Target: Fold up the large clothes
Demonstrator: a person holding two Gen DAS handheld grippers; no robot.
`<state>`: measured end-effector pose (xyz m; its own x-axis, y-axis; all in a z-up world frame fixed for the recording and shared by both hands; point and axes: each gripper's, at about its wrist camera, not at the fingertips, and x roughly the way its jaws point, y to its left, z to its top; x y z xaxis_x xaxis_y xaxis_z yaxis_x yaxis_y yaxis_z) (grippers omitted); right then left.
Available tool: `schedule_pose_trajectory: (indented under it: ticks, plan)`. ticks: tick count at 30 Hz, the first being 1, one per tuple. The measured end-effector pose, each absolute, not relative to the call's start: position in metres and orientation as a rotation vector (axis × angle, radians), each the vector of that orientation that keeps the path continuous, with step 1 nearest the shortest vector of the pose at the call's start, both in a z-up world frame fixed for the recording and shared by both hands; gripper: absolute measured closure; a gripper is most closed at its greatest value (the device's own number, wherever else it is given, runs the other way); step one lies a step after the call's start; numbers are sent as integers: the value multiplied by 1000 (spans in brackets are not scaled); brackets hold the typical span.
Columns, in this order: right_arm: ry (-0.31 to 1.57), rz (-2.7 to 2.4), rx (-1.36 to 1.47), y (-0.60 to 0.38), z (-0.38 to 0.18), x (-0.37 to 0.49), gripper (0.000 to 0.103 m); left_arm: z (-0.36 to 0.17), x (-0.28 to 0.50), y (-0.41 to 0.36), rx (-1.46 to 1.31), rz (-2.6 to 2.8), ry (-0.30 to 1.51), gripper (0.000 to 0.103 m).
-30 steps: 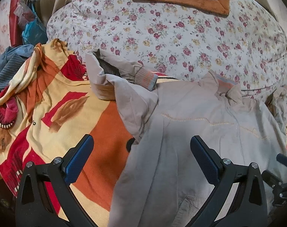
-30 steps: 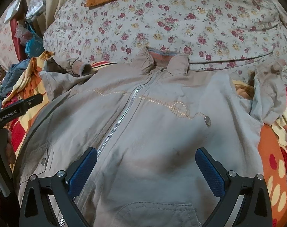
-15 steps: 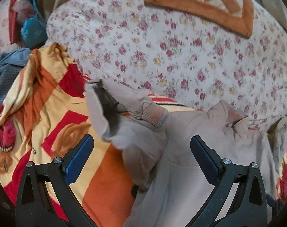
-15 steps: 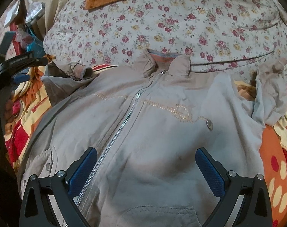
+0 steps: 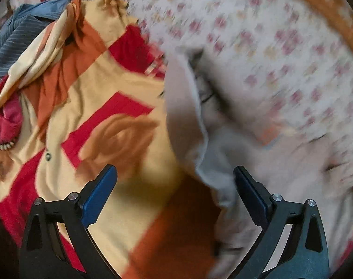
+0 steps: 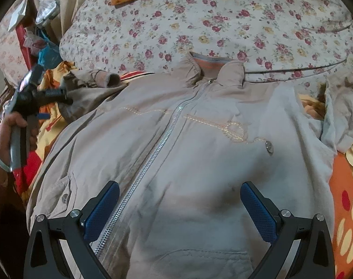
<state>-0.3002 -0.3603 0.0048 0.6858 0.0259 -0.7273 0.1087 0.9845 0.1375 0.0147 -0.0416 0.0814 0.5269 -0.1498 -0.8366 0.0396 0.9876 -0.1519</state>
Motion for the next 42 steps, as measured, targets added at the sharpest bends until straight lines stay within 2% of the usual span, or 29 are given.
schedule_pose_trajectory:
  ticks: [6,10,13,19,22,24,25,26,29,35,38,42]
  plan:
    - [835,-41,196,-364,1,-299,0,117,21,-71,-249,-244,977,3]
    - [843,-29,192,-365,0,-297,0,100,47,-95,-186,-153,1024,3]
    - [850,-16,202,-367,-2,-297,0,79,65,-96,-236,-73,1052,3]
    - [896,4,229,-373,-11,-292,0,66,83,-107,-311,-88,1003,3]
    - [902,7,230,-372,-13,-291,0,61,92,-120,-260,-104,982,3]
    - [899,7,222,-371,-13,-291,0,57,93,-127,-235,-128,976,23]
    - [899,6,222,-371,-13,-291,0,55,95,-131,-205,-146,996,53]
    - [898,5,224,-372,-12,-291,0,52,96,-134,-183,-166,1023,76]
    - [885,-3,245,-376,-9,-294,0,61,83,-133,-176,-229,1021,81]
    - [786,-57,300,-394,17,-308,0,129,34,-139,-280,-458,959,83]
    - [740,-113,299,-405,28,-318,0,173,-5,-163,-339,-619,916,83]
    - [701,-211,333,-429,38,-327,0,194,-44,-202,-426,-791,916,83]
